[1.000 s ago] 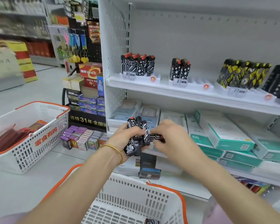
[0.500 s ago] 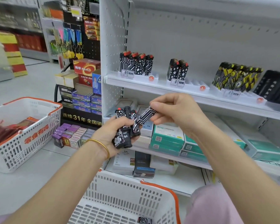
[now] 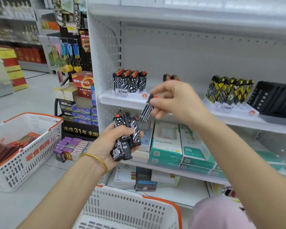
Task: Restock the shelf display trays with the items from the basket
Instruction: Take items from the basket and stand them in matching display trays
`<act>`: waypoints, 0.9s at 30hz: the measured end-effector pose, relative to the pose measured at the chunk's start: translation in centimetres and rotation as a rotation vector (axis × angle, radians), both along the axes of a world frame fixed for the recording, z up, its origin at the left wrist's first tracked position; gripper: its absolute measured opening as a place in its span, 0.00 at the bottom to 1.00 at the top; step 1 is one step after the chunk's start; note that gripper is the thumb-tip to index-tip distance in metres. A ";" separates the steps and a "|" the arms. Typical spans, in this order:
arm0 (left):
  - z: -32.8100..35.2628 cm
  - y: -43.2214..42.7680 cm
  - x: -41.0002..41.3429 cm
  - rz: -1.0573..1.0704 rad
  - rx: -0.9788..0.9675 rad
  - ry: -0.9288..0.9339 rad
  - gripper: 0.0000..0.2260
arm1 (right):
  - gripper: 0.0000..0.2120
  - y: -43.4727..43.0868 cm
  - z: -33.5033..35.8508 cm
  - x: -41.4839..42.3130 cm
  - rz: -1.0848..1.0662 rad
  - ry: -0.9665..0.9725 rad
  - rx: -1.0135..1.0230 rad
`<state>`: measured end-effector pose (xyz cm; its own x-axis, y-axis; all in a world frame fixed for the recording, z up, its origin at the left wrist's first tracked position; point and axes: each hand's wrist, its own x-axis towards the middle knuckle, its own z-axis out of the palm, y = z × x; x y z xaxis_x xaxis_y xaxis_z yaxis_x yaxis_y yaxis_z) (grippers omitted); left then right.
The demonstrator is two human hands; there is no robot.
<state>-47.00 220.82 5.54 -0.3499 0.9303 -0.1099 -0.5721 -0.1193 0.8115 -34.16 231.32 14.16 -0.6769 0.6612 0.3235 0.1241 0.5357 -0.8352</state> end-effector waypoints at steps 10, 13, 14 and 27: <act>4.1 2.5 0.6 0.065 -0.032 -0.079 0.23 | 0.08 7.1 6.0 -8.1 -0.205 -0.320 0.690; 4.0 3.0 0.6 0.077 -0.059 -0.113 0.27 | 0.10 8.0 5.9 -8.9 -0.146 -0.454 0.653; 4.0 3.1 0.6 0.075 -0.064 -0.121 0.29 | 0.11 8.2 5.9 -9.0 -0.126 -0.487 0.634; 4.4 3.1 0.2 0.023 -0.001 -0.178 0.26 | 0.07 6.4 4.6 -7.8 -0.306 -0.504 0.998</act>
